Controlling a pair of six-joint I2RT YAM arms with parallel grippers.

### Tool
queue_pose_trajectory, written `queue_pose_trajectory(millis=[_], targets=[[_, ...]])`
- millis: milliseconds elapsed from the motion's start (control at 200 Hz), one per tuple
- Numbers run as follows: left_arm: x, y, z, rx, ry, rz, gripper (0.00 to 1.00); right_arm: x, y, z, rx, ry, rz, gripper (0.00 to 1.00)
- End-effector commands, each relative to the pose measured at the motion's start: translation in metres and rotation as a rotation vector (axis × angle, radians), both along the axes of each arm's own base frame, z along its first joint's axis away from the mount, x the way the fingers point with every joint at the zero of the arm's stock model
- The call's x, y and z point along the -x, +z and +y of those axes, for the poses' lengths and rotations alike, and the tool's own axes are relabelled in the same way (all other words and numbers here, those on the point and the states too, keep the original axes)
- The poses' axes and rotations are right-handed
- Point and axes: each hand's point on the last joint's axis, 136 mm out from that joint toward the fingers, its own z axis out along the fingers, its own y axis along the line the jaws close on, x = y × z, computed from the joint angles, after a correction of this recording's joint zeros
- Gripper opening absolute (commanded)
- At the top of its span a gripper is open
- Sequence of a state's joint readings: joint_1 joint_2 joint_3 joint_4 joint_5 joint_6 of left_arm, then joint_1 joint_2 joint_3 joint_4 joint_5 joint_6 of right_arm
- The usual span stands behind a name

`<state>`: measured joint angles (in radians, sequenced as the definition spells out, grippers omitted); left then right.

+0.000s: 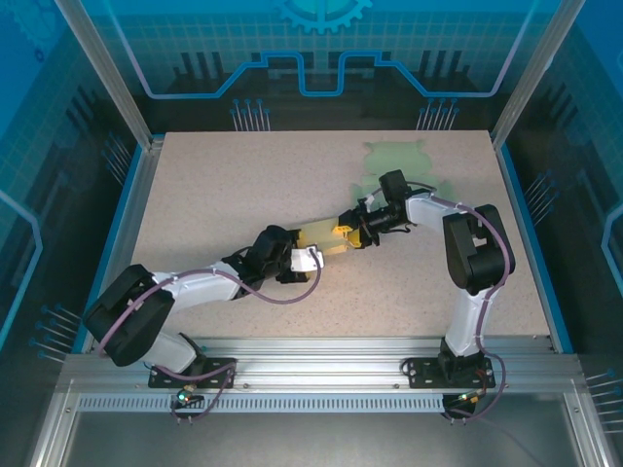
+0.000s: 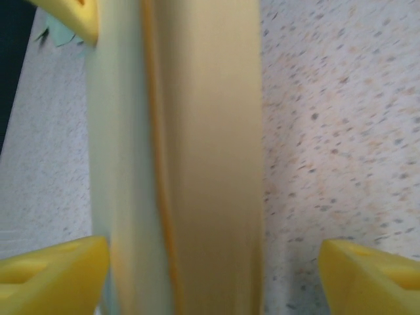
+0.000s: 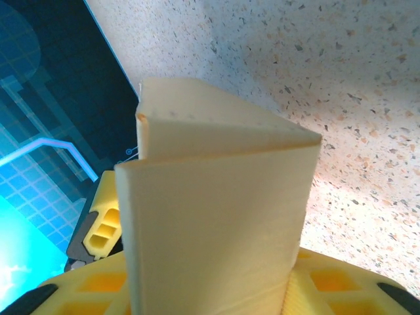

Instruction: Fold the paper box

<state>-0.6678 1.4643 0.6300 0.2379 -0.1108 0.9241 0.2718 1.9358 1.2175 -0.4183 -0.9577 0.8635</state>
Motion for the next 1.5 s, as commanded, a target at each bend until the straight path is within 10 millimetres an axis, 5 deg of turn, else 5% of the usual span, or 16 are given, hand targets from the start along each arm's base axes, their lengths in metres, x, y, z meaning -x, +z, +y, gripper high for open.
queue_pose_trajectory(millis=[0,105,435,675,790,840,1056,1221,1411,1496], targets=[[-0.017,0.014,0.002,0.001,0.064,-0.067,0.75,0.005,0.004,0.003,-0.040,0.020,0.033,0.45],[-0.017,0.019,0.002,0.019,0.083,-0.047,0.59,0.006,0.003,0.003,-0.036,0.020,0.031,0.46],[-0.007,0.043,0.005,0.045,0.088,0.023,0.51,0.007,0.005,0.000,-0.021,0.021,-0.003,0.61],[0.036,0.054,0.006,0.089,0.021,0.435,0.49,-0.008,0.020,-0.025,0.006,-0.076,-0.137,0.77],[0.035,0.045,0.007,0.058,0.039,0.533,0.47,-0.016,0.027,-0.040,0.020,-0.147,-0.201,0.79],[0.031,0.042,0.005,0.052,0.044,0.541,0.57,-0.017,0.026,-0.040,0.017,-0.155,-0.207,0.79],[0.026,0.049,-0.014,0.119,-0.053,0.437,0.73,-0.015,0.005,-0.034,0.028,-0.137,-0.183,0.81],[0.025,0.048,-0.014,0.140,-0.043,0.404,0.73,-0.015,-0.005,-0.041,0.108,-0.121,-0.199,0.85],[0.021,0.022,-0.014,0.066,-0.025,0.328,0.61,-0.015,-0.012,-0.040,0.119,-0.119,-0.188,0.84],[0.017,0.013,-0.015,0.044,-0.033,0.255,0.64,-0.013,-0.016,-0.039,0.120,-0.115,-0.173,0.84]])
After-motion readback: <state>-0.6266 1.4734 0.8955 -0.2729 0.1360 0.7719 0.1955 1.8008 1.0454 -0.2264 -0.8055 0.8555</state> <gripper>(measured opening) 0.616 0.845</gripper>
